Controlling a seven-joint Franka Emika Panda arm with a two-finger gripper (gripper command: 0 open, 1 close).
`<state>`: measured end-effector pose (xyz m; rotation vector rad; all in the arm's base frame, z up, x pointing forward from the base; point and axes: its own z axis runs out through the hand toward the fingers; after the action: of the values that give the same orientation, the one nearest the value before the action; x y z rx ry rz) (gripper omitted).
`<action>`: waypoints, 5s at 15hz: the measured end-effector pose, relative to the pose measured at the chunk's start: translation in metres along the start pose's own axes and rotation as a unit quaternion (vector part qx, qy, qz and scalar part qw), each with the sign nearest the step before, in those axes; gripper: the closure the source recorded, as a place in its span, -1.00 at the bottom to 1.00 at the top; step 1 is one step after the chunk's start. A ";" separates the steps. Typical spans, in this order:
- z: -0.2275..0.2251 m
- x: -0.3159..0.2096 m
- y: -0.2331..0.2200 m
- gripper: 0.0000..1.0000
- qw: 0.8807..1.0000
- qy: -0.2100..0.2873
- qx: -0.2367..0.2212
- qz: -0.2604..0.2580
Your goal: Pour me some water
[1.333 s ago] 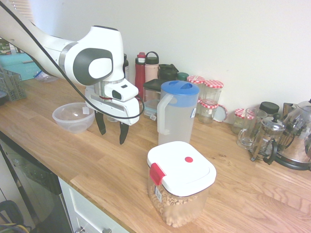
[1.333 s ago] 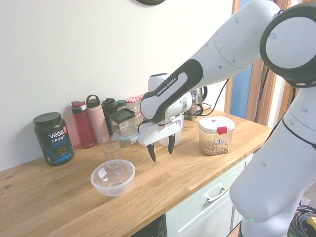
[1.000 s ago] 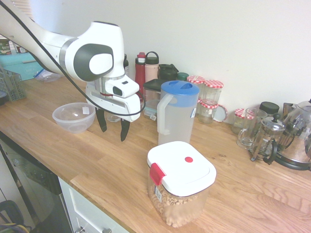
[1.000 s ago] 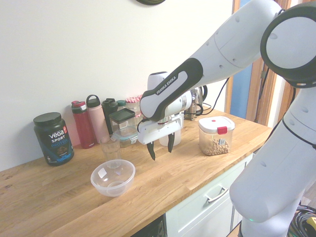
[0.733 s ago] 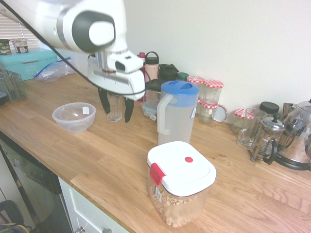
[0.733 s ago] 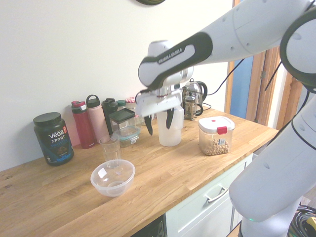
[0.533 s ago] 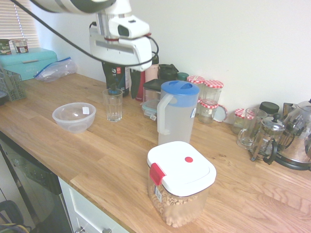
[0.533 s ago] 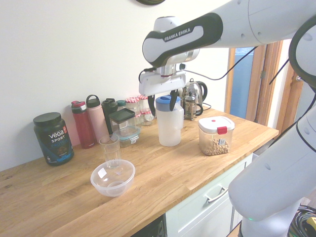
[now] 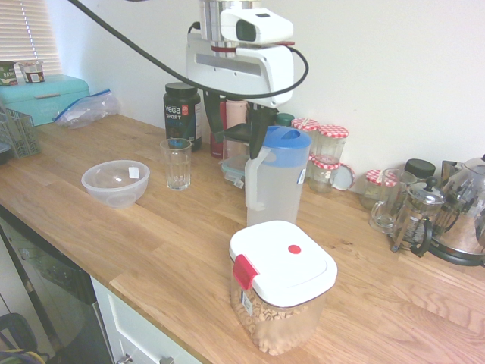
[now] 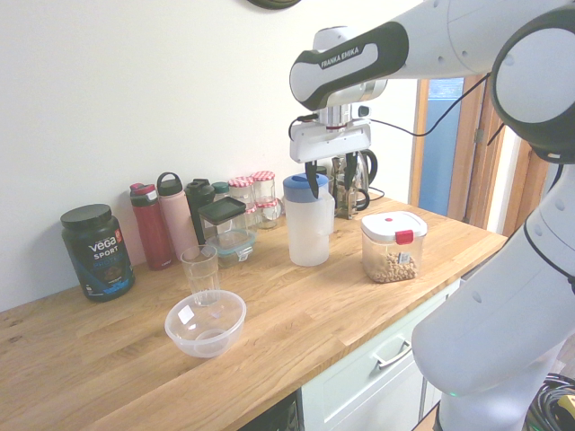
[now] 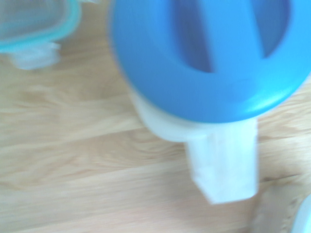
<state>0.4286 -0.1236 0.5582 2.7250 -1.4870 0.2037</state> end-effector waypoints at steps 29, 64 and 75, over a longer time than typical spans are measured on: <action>0.069 0.025 -0.031 1.00 0.994 -0.017 0.011 -0.106; -0.004 -0.158 -0.178 1.00 0.689 0.078 -0.238 -0.680; 0.034 -0.170 -0.257 1.00 0.686 0.096 -0.304 -0.653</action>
<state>0.5565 0.1547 0.5116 2.3199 0.5805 -0.0677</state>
